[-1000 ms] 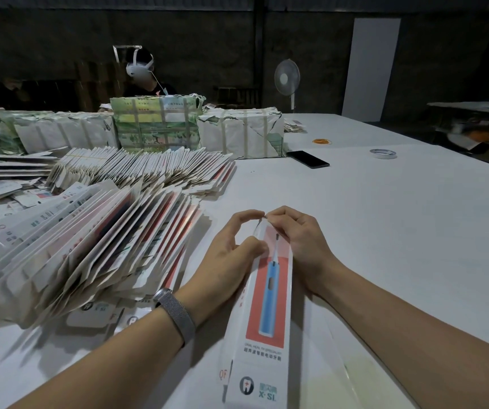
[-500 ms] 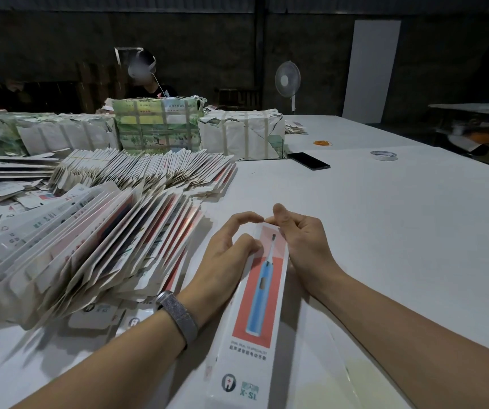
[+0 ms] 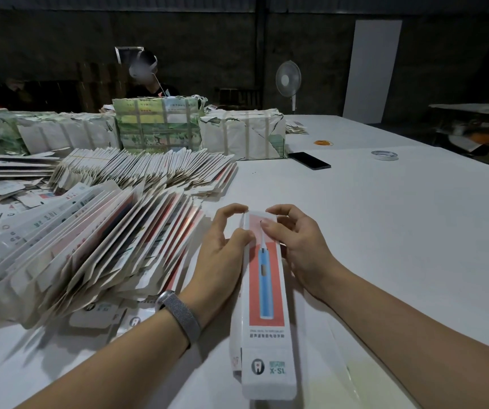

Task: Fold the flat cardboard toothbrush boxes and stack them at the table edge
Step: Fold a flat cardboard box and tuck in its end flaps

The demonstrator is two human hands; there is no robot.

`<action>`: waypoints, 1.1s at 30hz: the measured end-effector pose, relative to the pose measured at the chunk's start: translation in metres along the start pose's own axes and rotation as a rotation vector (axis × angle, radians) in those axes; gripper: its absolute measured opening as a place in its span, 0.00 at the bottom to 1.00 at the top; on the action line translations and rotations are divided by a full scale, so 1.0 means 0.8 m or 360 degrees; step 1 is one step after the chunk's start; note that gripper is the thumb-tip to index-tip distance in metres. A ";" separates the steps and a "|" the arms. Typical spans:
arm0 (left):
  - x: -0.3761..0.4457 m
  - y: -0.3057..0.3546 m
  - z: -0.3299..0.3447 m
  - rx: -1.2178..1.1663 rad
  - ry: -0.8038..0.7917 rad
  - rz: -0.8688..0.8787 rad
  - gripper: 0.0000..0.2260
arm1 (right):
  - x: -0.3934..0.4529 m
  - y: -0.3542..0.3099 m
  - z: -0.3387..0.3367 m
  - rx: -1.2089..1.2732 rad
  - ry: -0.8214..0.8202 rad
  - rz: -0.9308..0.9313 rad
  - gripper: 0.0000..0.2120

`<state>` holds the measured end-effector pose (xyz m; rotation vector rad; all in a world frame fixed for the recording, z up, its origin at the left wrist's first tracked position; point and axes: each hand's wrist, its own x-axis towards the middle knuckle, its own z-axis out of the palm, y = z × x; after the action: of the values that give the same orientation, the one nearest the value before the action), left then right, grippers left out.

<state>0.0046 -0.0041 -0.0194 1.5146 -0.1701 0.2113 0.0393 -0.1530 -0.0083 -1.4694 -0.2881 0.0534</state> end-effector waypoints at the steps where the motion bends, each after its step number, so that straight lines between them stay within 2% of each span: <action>1: 0.000 0.000 0.000 0.0006 -0.0001 0.0003 0.12 | 0.000 0.000 -0.001 0.0029 0.0009 0.0007 0.04; 11: 0.002 -0.003 -0.001 -0.0002 -0.0036 0.0031 0.11 | -0.002 -0.001 -0.001 0.0105 0.0054 0.0055 0.08; 16: 0.003 -0.004 0.002 -0.0005 -0.0002 0.0054 0.11 | -0.001 -0.001 -0.001 0.0153 0.0014 0.0044 0.07; 24: 0.003 -0.003 0.001 -0.0013 -0.0041 0.0056 0.13 | 0.000 0.000 0.000 0.0185 0.0101 0.0064 0.08; 27: 0.001 -0.003 0.003 0.0000 0.0030 0.0037 0.11 | 0.001 0.000 0.007 -0.0267 0.0170 -0.0011 0.08; 29: 0.001 -0.003 0.004 0.0011 0.0118 0.0059 0.13 | 0.001 -0.005 0.009 -0.0624 0.0192 -0.0120 0.11; 31: 0.000 0.000 0.005 -0.0029 0.0145 0.0066 0.14 | 0.001 -0.017 0.008 -0.0850 0.0072 -0.0189 0.17; 33: -0.001 0.001 0.007 -0.0016 0.0129 0.0094 0.12 | -0.002 -0.027 0.002 -0.0949 -0.0100 -0.0141 0.28</action>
<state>0.0041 -0.0096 -0.0184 1.4896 -0.1509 0.3179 0.0346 -0.1536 0.0128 -2.0460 -0.4446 -0.0643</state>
